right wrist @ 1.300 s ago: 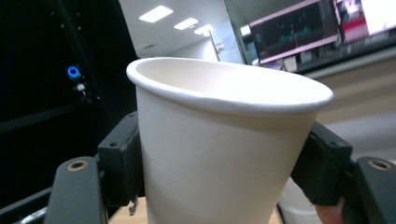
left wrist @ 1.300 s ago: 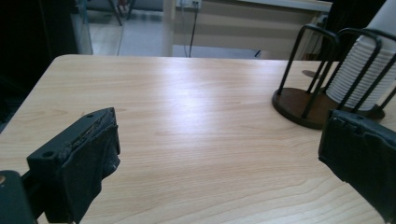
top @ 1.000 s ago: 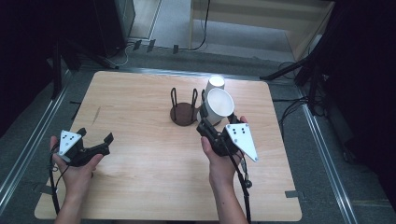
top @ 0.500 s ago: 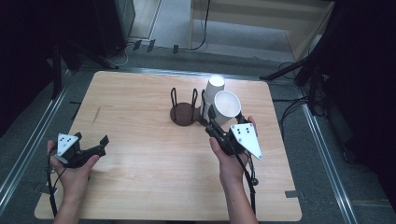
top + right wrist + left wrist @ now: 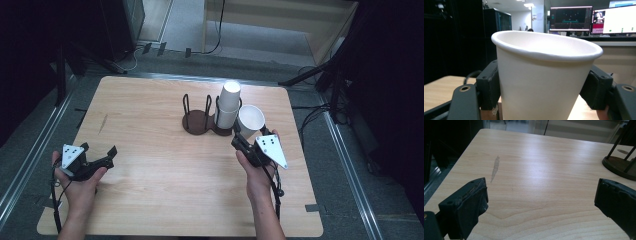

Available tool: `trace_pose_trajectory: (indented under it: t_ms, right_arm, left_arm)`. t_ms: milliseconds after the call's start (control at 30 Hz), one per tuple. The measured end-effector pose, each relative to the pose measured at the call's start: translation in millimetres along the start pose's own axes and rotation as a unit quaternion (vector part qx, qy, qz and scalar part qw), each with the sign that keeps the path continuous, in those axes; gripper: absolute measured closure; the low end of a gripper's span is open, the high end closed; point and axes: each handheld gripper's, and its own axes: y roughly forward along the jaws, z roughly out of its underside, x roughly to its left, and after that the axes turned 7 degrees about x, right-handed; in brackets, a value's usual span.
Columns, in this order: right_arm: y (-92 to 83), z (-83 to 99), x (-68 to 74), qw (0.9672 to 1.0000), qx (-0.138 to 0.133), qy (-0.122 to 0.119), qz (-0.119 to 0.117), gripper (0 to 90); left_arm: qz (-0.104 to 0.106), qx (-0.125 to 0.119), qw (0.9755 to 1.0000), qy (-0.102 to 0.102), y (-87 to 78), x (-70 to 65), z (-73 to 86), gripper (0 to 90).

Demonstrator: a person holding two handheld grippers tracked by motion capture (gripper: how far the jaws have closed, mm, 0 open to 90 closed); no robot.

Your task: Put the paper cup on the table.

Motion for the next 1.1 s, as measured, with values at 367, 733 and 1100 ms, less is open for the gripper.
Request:
trace_pose_trajectory:
  t_ms: [367,733,1100]
  right_arm:
    - [11.1,25.9,-19.8,0.9994,0.035,-0.006,0.006,28.2]
    - [27.0,50.1,-37.5,0.997,0.073,0.012,0.021,27.8]
    - [41.1,67.7,-45.9,0.9919,0.12,-0.017,0.038,26.5]
  left_arm:
    - [0.002,-0.003,1.0,-0.003,0.3,-0.1,0.7,0.0]
    - [0.001,-0.003,1.0,-0.002,0.6,-0.4,0.8,0.0]
    - [0.001,-0.003,1.0,-0.001,1.0,-0.8,0.7,0.0]
